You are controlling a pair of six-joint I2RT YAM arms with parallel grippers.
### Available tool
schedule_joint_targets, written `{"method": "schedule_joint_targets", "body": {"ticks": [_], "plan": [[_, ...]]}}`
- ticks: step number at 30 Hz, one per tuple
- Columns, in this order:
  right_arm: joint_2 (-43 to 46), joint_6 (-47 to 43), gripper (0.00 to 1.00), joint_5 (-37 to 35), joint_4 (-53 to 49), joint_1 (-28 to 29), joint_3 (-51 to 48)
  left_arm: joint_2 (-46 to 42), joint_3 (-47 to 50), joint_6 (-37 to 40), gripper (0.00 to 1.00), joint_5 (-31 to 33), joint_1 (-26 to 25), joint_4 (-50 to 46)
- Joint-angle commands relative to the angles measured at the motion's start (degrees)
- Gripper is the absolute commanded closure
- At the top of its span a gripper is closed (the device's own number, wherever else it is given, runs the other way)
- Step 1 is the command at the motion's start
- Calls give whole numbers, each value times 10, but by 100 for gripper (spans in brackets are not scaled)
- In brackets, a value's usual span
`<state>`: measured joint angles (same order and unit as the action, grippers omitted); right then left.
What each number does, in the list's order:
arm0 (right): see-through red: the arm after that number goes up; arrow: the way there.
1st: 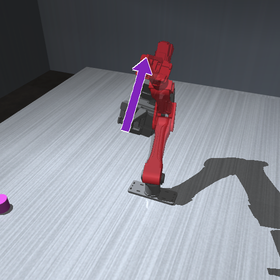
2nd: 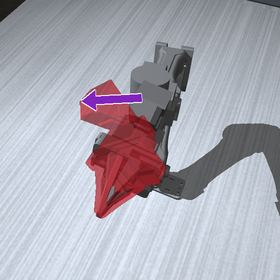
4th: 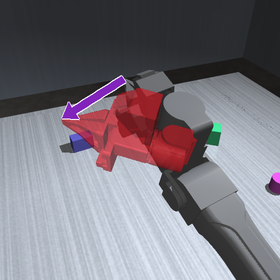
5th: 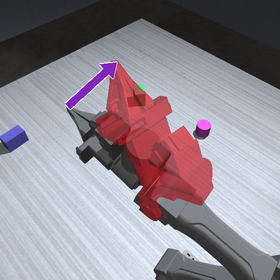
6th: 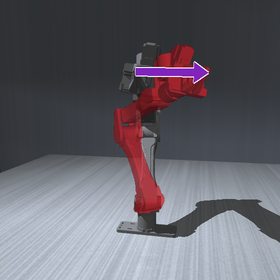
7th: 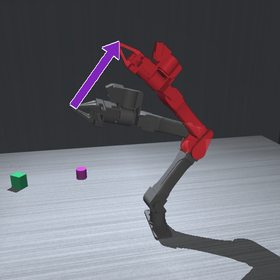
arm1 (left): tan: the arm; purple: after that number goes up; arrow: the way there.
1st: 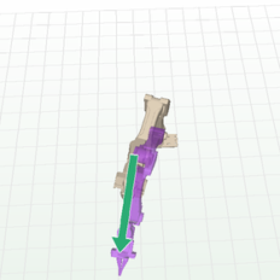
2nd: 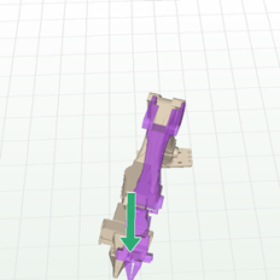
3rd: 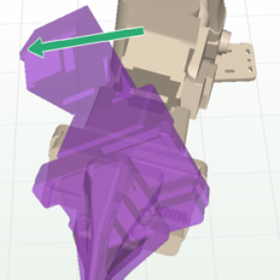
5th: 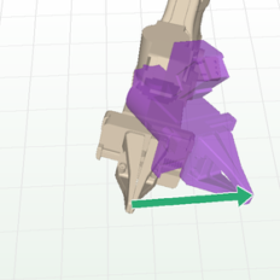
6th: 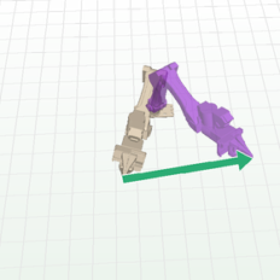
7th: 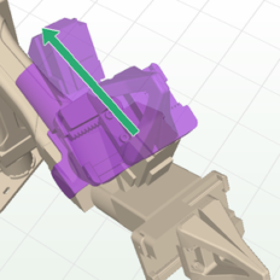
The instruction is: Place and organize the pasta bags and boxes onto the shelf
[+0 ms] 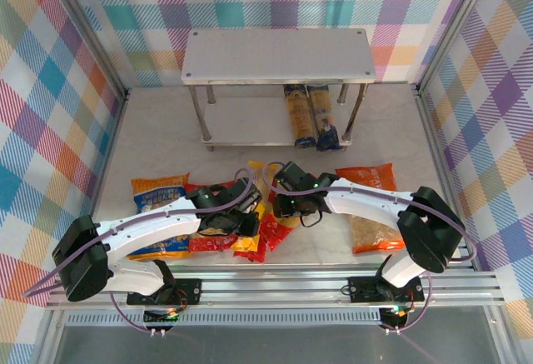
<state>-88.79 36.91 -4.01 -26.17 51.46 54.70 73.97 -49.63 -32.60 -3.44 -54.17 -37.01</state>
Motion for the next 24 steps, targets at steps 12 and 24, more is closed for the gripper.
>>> {"method": "schedule_joint_targets", "body": {"ticks": [12,24], "plan": [[-4,-2,56,-17,-66,4,-33,-70,-23,29,100,25,24,19],[-3,-11,55,-32,-85,3,-25,-93,-16,32,80,28,31,5]]}}
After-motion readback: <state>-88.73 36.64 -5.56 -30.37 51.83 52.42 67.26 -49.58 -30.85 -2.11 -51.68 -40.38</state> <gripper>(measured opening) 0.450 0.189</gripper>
